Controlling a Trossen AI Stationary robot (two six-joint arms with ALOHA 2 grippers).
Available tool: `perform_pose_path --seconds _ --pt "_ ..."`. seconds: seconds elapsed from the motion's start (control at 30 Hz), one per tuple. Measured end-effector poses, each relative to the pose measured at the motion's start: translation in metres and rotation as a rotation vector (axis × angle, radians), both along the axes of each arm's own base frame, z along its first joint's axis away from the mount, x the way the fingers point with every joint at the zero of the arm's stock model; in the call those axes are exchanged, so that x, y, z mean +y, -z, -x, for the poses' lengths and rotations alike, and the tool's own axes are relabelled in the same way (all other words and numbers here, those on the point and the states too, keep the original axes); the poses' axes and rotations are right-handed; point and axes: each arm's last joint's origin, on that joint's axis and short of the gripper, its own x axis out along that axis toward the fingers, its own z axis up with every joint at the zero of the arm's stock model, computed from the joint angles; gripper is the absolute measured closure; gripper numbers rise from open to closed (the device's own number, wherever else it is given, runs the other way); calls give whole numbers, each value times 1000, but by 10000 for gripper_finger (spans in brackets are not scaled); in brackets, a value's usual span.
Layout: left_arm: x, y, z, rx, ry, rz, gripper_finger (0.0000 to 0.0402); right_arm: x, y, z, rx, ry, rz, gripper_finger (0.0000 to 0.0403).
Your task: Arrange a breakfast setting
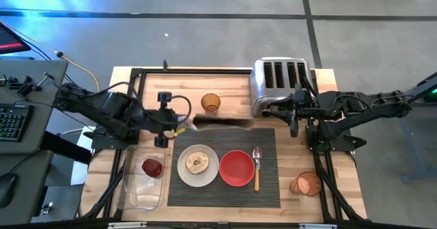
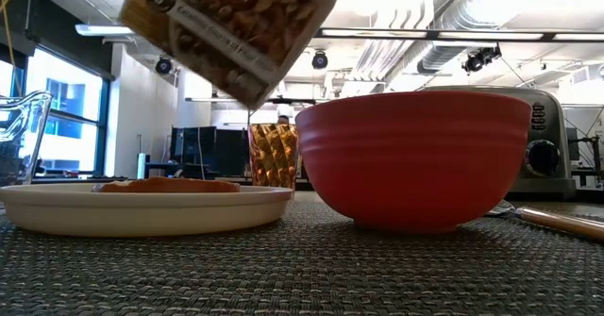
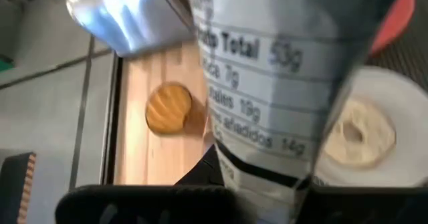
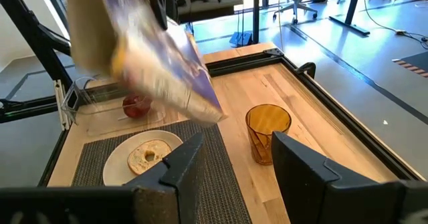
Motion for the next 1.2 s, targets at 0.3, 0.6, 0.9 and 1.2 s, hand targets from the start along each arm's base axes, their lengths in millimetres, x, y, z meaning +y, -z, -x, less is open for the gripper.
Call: perform_pose_path --seconds 0.3,0.6,0.9,1.2 --pt "-10 24 -12 200 23 -68 401 0 0 0 0 0 0 249" --pt "-16 46 -26 379 80 -168 401 0 0 0 3 0 1 249" --pt "-25 51 -26 450 185 -237 401 0 1 0 7 0 2 249" --pt "-30 52 -26 472 269 -390 401 0 1 0 8 0 2 249"
